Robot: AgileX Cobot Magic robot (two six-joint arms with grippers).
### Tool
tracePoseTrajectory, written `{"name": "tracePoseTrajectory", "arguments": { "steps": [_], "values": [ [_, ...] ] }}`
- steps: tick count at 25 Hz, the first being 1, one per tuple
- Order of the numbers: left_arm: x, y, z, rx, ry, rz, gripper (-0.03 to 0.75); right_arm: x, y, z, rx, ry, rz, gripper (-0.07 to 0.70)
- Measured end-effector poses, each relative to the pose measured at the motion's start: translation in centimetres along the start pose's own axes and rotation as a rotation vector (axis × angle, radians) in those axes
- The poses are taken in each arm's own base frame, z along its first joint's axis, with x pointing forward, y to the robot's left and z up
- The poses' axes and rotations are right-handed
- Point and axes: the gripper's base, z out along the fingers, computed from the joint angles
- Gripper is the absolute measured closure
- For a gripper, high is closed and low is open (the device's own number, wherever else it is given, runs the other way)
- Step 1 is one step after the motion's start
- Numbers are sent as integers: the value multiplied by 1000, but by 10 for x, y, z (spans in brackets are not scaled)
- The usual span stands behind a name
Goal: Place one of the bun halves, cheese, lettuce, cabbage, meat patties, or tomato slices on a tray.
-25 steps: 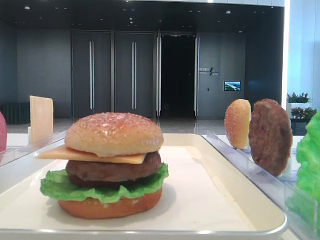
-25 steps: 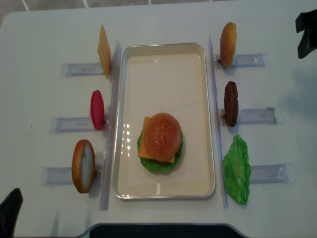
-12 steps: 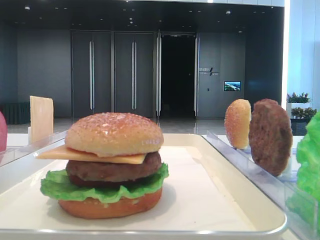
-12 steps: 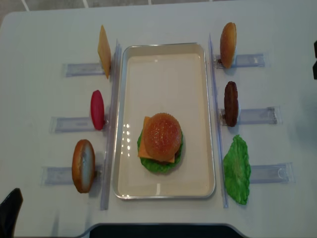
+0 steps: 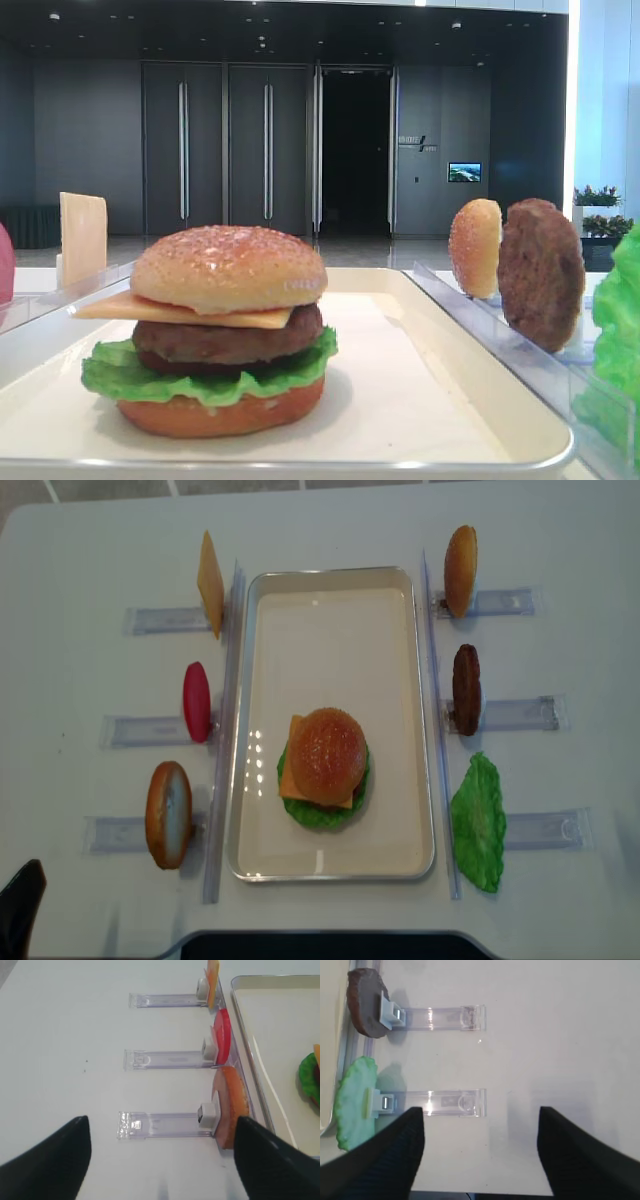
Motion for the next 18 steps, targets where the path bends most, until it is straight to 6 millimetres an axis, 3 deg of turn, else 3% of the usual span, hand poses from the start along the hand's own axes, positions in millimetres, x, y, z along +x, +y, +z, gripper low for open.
{"name": "tracePoseTrajectory", "arguments": {
  "steps": [10,18],
  "values": [
    [0,0,0,0,-1,-6,20,82,9,-11,18,-203,-30,143],
    [0,0,0,0,-1,-7,20,121,12,-14,39,-424,-57,143]
  ]
}}
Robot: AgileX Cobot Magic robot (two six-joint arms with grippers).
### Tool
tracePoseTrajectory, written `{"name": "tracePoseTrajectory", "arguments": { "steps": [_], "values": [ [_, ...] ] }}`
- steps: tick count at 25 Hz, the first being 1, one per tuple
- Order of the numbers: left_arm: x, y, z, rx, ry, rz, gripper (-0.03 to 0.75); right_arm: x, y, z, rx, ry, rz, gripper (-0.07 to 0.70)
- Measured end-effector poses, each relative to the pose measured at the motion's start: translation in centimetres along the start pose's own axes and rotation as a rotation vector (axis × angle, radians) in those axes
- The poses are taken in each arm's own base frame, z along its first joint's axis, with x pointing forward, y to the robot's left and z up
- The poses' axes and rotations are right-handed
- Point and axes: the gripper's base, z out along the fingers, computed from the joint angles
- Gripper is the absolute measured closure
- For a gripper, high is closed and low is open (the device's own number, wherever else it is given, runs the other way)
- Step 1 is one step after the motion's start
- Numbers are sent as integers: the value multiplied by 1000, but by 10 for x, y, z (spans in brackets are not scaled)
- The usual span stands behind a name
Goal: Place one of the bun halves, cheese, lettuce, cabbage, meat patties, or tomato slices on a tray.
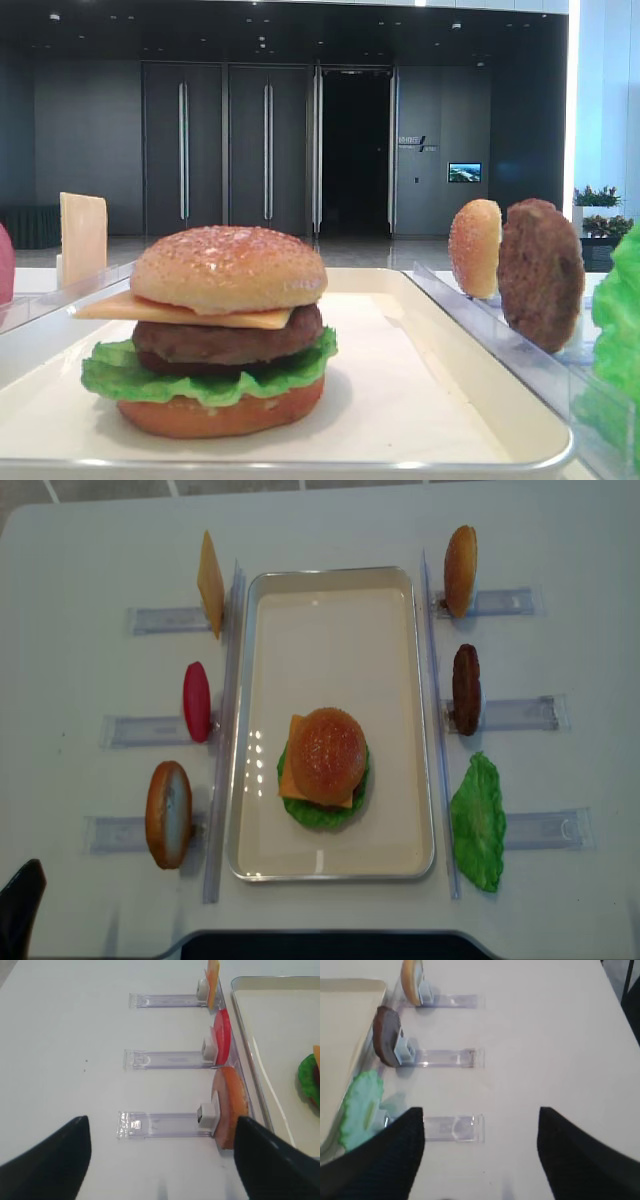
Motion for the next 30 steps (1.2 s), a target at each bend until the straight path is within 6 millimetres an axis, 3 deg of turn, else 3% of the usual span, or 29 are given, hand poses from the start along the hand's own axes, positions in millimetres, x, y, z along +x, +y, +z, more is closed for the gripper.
{"name": "tracePoseTrajectory", "arguments": {
  "steps": [10,30],
  "values": [
    [0,0,0,0,0,0,20,10,0,5,3,-22,-15,143],
    [0,0,0,0,0,0,20,9,-1,6,8,-33,28,143]
  ]
}}
